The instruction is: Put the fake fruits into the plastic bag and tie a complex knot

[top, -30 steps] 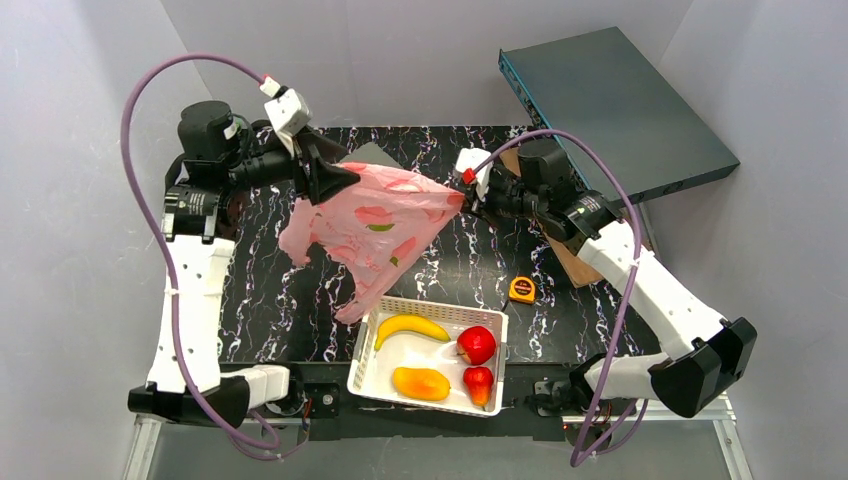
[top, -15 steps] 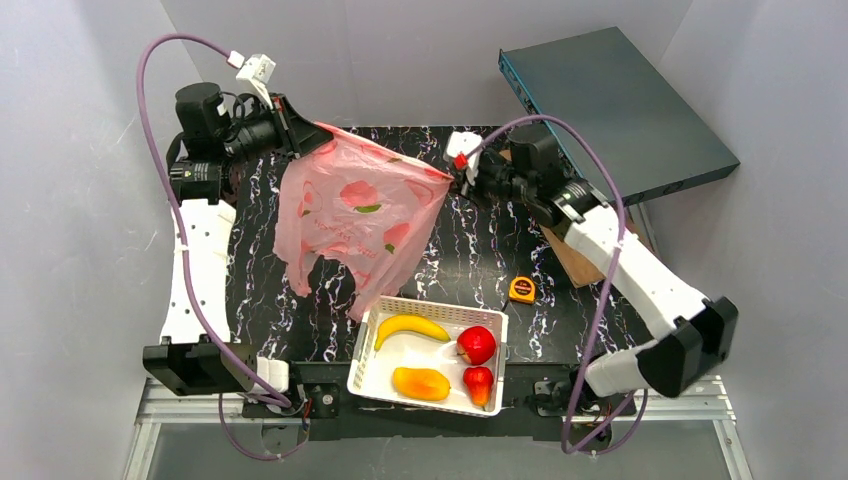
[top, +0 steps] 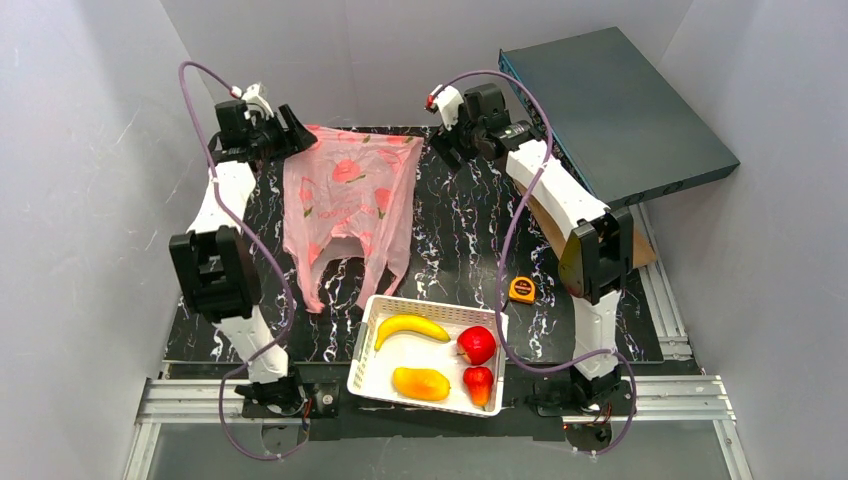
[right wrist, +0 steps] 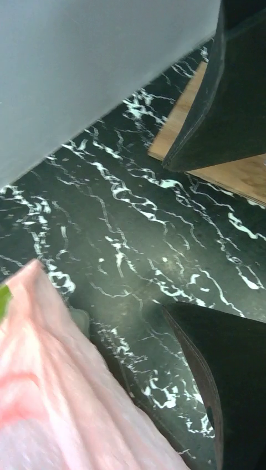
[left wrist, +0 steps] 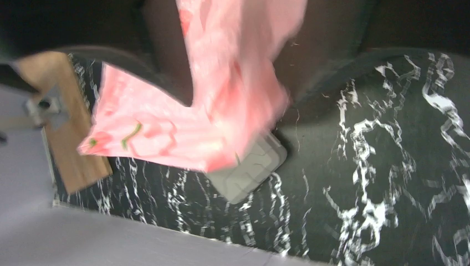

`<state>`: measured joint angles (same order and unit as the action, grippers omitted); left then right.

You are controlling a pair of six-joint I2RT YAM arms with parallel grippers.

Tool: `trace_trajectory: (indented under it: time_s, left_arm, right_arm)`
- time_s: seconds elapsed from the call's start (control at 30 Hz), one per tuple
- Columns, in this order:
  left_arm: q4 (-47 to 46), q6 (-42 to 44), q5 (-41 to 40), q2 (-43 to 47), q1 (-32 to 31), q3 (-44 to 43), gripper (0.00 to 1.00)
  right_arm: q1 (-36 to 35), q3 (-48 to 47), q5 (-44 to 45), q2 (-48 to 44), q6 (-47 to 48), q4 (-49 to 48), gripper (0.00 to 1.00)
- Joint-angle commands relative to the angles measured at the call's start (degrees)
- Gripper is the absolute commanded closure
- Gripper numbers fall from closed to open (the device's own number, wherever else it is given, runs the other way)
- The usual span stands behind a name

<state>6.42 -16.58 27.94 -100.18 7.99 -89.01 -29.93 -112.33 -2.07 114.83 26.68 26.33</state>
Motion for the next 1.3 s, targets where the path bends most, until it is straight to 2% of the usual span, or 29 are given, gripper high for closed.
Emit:
trace_trajectory:
  time_s: [0.0, 0.03, 0.07, 0.17, 0.3, 0.43, 0.67, 0.83, 0.9, 1.07, 1.27]
  left_arm:
    - [2.93, -0.45, -1.35, -2.85, 2.84, -5.95, 0.12]
    - [3.7, -0.47, -0.44, -1.92, 3.74, -5.03, 0.03]
    - [3.88, -0.43, 0.32, 0.02, 4.55, -2.95, 0.02]
    - [5.63, 0.4, 1.73, 7.79, 7.98, 4.96, 0.02]
    - [12.22, 5.39, 2.09, 17.57, 12.71, 14.77, 0.02]
    - [15.34, 7.79, 2.96, 21.11, 16.59, 22.28, 0.02]
    - [16.73, 9.59, 3.82, 18.4, 17.07, 27.47, 0.03]
    - [15.3, 8.41, 5.2, 14.81, 17.02, 28.57, 0.05]
    - [14.88, 8.44, 5.61, 13.38, 16.98, 28.91, 0.05]
    - [12.56, 8.47, 6.24, 9.21, 16.35, 30.42, 0.08]
    - [9.05, 6.74, 7.06, 3.68, 15.01, 32.0, 0.18]
  right_arm:
    - [0.6, -6.44, 1.46, -1.09, -7.32, 8.44, 0.02]
    - [0.72, -6.3, -1.06, -1.79, -9.45, 10.29, 0.02]
    - [0.75, -5.99, -3.29, -2.44, -12.23, 12.14, 0.02]
    - [0.48, -1.27, -11.3, -5.27, -21.44, 16.93, 0.02]
    - [-3.01, 7.95, -19.93, -9.8, -30.08, 15.3, 0.02]
    - [-5.76, 8.33, -24.67, -6.85, -37.54, 12.99, 0.02]
    - [-10.68, -4.72, -19.97, 5.56, -46.77, 14.61, 0.02]
    - [-13.93, -6.84, -13.35, 10.27, -50.73, 13.8, 0.02]
    - [-14.7, -8.17, -7.57, 12.79, -53.4, 14.22, 0.02]
    - [-15.11, -10.67, -7.23, 17.39, -55.65, 13.67, 0.02]
    - [-15.34, -12.51, -6.41, 21.19, -55.78, 12.17, 0.01]
